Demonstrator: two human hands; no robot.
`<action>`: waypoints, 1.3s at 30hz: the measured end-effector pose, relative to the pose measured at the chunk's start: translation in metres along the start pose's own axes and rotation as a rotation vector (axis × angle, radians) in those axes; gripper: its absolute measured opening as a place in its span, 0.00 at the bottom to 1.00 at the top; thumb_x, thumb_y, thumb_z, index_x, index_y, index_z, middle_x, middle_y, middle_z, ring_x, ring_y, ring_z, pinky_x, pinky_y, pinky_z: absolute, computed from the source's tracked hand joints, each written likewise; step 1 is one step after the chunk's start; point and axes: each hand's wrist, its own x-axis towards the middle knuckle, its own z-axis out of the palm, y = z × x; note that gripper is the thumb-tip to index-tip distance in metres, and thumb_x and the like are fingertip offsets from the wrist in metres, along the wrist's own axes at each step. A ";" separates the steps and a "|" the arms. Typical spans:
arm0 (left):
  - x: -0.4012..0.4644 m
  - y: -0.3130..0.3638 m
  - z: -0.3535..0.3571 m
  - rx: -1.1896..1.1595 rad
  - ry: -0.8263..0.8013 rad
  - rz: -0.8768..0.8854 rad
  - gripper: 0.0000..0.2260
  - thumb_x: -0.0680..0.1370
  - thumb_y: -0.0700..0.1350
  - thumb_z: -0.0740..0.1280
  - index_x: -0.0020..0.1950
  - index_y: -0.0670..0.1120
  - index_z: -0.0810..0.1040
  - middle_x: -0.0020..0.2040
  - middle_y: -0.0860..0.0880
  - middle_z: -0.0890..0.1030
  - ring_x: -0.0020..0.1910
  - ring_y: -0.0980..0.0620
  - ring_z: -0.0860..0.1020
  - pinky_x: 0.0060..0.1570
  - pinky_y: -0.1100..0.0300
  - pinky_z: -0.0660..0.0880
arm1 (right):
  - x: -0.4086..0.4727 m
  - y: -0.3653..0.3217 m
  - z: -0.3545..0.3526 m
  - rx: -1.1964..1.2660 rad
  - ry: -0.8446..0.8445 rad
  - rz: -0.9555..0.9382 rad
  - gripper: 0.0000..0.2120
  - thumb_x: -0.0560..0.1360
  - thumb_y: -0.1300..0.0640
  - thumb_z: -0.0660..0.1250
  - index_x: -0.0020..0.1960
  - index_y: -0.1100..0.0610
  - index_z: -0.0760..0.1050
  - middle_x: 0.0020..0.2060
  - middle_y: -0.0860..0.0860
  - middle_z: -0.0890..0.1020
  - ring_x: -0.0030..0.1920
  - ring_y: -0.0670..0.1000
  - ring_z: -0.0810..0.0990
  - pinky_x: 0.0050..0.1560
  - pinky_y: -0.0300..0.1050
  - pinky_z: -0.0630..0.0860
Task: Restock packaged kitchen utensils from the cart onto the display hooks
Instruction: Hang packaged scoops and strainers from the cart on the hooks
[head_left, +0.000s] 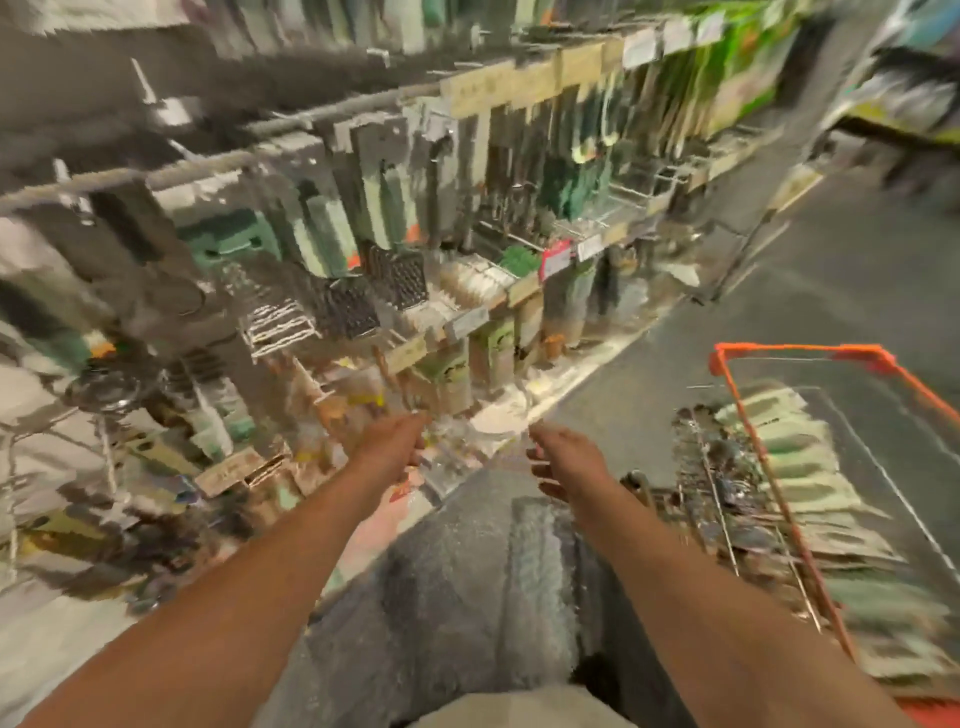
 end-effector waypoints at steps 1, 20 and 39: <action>0.004 0.010 0.022 0.025 -0.029 0.002 0.08 0.83 0.52 0.65 0.50 0.48 0.79 0.44 0.47 0.79 0.36 0.51 0.74 0.33 0.59 0.67 | 0.004 0.004 -0.021 0.026 0.024 0.004 0.19 0.78 0.42 0.71 0.59 0.56 0.81 0.45 0.49 0.84 0.42 0.50 0.82 0.39 0.42 0.76; 0.025 0.108 0.441 0.539 -0.570 0.159 0.10 0.83 0.52 0.66 0.45 0.48 0.80 0.43 0.47 0.82 0.40 0.49 0.77 0.38 0.59 0.72 | 0.060 0.070 -0.366 0.439 0.520 0.195 0.12 0.78 0.46 0.72 0.47 0.56 0.80 0.42 0.53 0.83 0.41 0.54 0.79 0.42 0.48 0.75; 0.112 0.105 0.641 1.235 -1.324 0.239 0.08 0.84 0.51 0.65 0.53 0.48 0.79 0.50 0.47 0.82 0.49 0.48 0.80 0.58 0.49 0.79 | 0.087 0.133 -0.388 0.911 1.057 0.653 0.14 0.83 0.46 0.66 0.60 0.56 0.78 0.41 0.53 0.80 0.39 0.51 0.77 0.38 0.45 0.73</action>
